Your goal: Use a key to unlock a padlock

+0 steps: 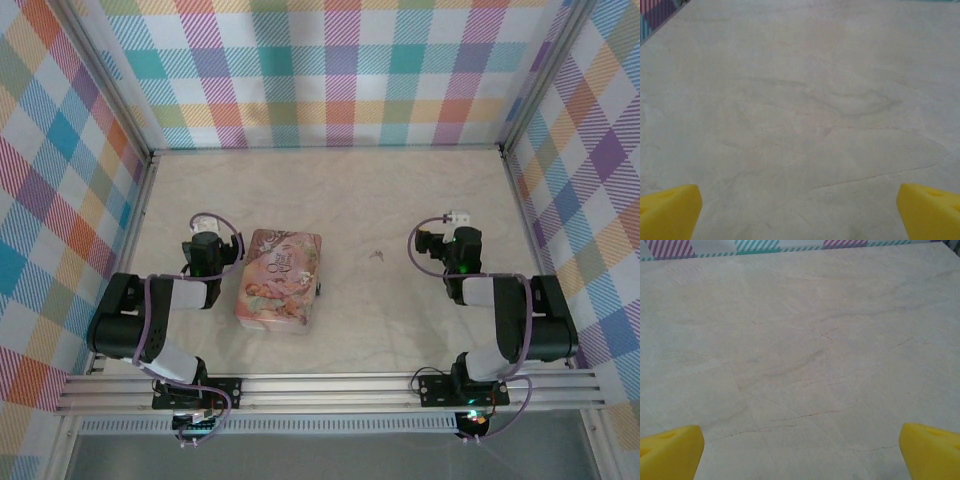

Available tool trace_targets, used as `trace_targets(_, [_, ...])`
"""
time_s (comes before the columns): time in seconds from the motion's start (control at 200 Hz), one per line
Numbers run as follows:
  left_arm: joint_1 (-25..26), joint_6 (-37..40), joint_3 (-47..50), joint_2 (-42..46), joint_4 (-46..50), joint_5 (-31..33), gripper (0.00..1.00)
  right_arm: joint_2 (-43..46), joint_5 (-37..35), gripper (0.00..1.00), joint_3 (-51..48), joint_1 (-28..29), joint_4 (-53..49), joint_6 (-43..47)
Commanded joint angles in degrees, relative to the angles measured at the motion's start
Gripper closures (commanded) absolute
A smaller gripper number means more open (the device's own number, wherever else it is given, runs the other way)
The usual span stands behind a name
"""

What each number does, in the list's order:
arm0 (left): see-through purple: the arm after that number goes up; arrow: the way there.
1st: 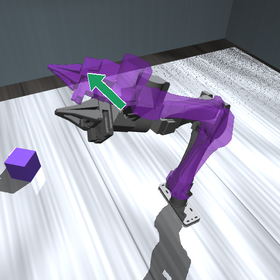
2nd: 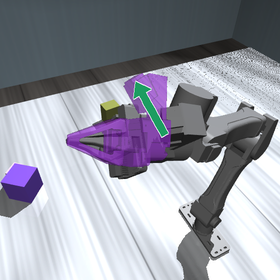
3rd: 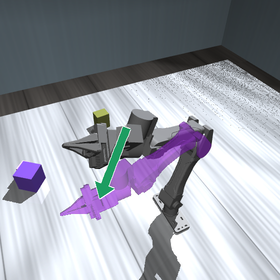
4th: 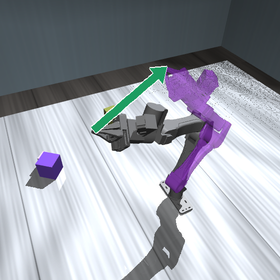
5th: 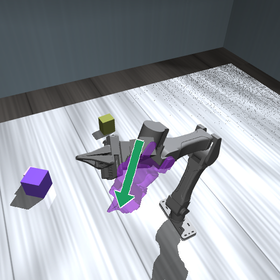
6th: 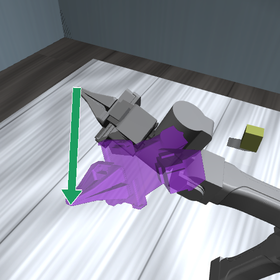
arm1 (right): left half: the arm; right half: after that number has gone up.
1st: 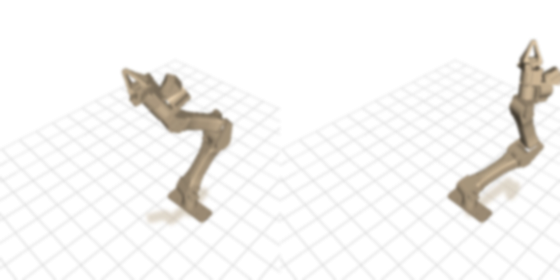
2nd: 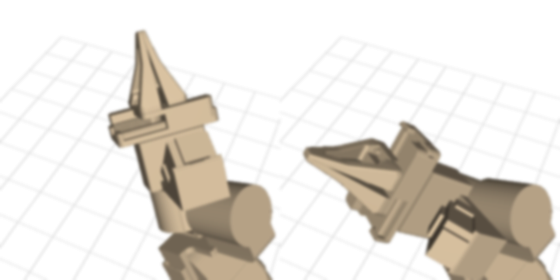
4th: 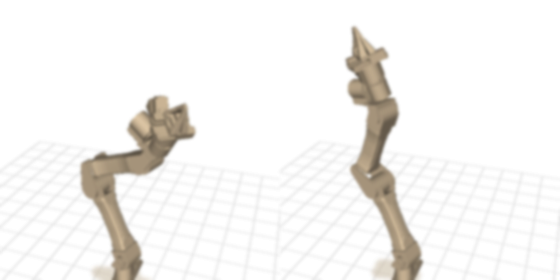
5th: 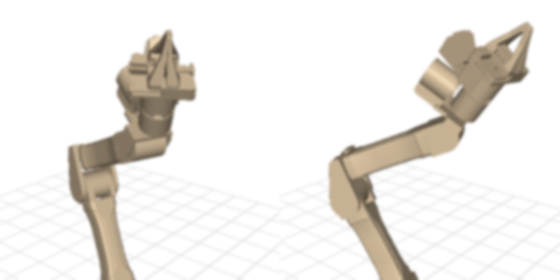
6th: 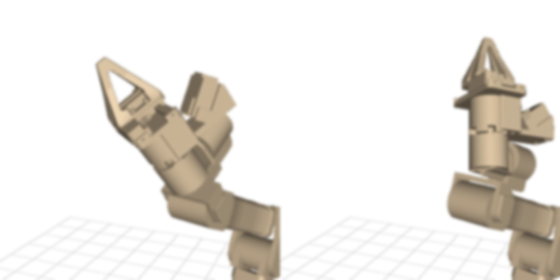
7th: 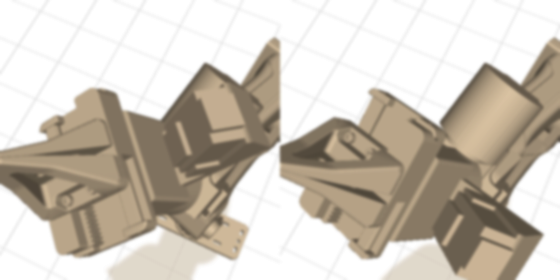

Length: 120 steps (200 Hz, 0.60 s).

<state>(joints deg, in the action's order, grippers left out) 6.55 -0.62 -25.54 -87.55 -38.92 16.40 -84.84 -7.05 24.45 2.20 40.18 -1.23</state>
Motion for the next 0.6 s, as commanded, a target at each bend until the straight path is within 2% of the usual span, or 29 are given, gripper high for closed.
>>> trace_targets(0.0, [-0.91,-0.49,-6.17,4.35,10.74,1.36,0.0,5.91,0.06,0.0,5.44,-0.39,-11.87,-1.03])
trace_targets(0.065, [-0.66,-0.74,-6.58,6.4,12.35,2.83,0.0,8.36,0.25,0.0,7.41,-0.4,-16.97,-2.98])
trace_targets(0.22, [-0.98,-6.79,-7.16,15.18,17.04,4.17,0.0,14.39,4.94,0.0,8.66,-0.41,-20.29,-9.14])
trace_targets(0.285, [-1.76,-16.24,-10.35,18.49,25.47,3.96,0.0,16.72,6.14,0.0,10.65,-0.6,-25.75,-16.99])
trace_targets(0.355, [-2.51,-31.8,-15.17,20.84,41.17,7.06,0.0,17.77,1.34,0.0,14.63,-1.01,-38.15,-30.77])
trace_targets(0.38, [-3.15,-33.88,-16.05,21.26,43.96,4.99,0.0,17.42,3.68,0.0,15.77,-1.68,-40.23,-32.13])
trace_targets(0.505, [-3.56,-35.02,-16.33,22.83,48.52,-8.98,0.0,14.5,18.77,0.0,20.26,-2.2,-44.07,-29.79])
trace_targets(0.595, [-3.39,-35.04,-14.86,24.64,49.8,-17.39,0.0,14.5,24.8,0.0,20.26,-2.05,-45.4,-30.48])
